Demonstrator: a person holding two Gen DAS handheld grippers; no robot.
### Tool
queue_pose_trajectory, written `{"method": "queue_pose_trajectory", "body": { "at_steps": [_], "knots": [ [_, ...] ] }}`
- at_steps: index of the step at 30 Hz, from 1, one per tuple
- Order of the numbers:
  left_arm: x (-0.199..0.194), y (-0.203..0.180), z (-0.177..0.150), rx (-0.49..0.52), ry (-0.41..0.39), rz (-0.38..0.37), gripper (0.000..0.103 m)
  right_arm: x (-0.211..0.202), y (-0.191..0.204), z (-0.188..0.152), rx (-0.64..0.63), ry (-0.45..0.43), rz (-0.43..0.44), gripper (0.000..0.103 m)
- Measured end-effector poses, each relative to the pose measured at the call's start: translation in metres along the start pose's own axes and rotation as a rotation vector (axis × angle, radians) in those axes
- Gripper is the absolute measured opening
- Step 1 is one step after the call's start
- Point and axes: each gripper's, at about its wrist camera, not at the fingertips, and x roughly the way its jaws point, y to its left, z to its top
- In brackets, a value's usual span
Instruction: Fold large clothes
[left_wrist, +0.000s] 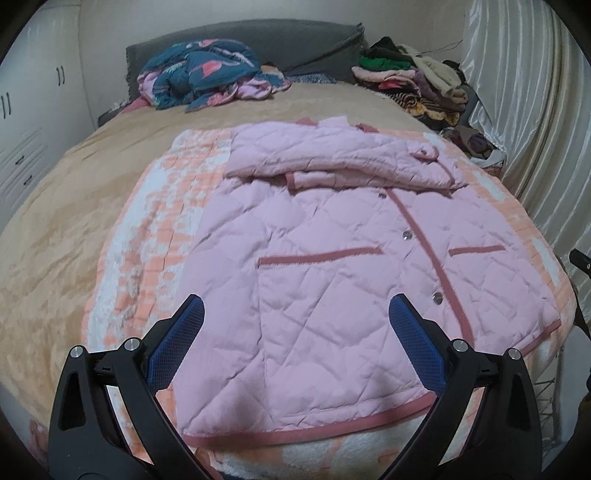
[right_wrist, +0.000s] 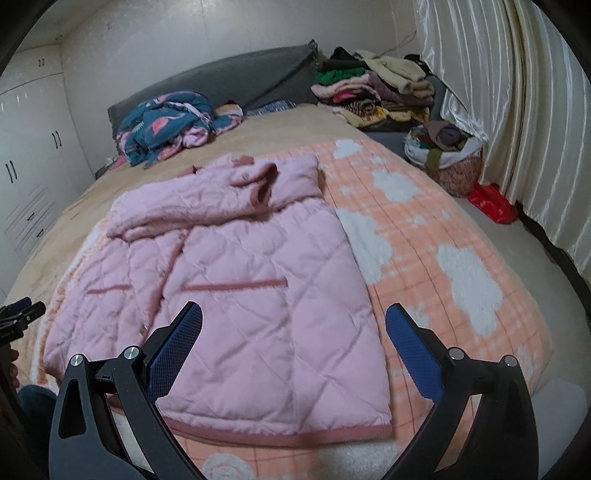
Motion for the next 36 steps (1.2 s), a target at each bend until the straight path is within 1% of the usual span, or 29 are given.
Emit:
{"method": "queue_pose_trajectory", "body": {
  "at_steps": [10,16,24,30,33,34,35,36],
  "knots": [
    [0.023,0.031,-0.021,-0.073,0.099,0.032,0.094,0.018,-0.037,-0.033,0.071,0.077,-0.036,0.099],
    [0.027,0.048,-0.032,-0.125,0.145,0.03,0.094,0.029,-0.054,-0.053,0.113,0.124,-0.038,0.099],
    [0.033,0.065,-0.041,-0.208,0.193,0.023,0.094,0.042,-0.063,-0.077,0.167,0.176,0.004,0.099],
    [0.051,0.076,-0.048,-0.266,0.28,0.018,0.094,0.053,-0.061,-0.094,0.197,0.216,0.045,0.099],
    [0.059,0.08,-0.05,-0.29,0.317,0.012,0.094,0.055,-0.059,-0.097,0.218,0.211,0.068,0.099],
    [0.062,0.08,-0.051,-0.289,0.33,0.008,0.094,0.054,-0.059,-0.096,0.228,0.207,0.078,0.095],
    [0.063,0.079,-0.052,-0.287,0.336,0.002,0.094,0.053,-0.059,-0.096,0.246,0.198,0.098,0.085],
    [0.065,0.078,-0.052,-0.282,0.342,0.002,0.094,0.051,-0.059,-0.095,0.263,0.185,0.115,0.071]
  ]
}}
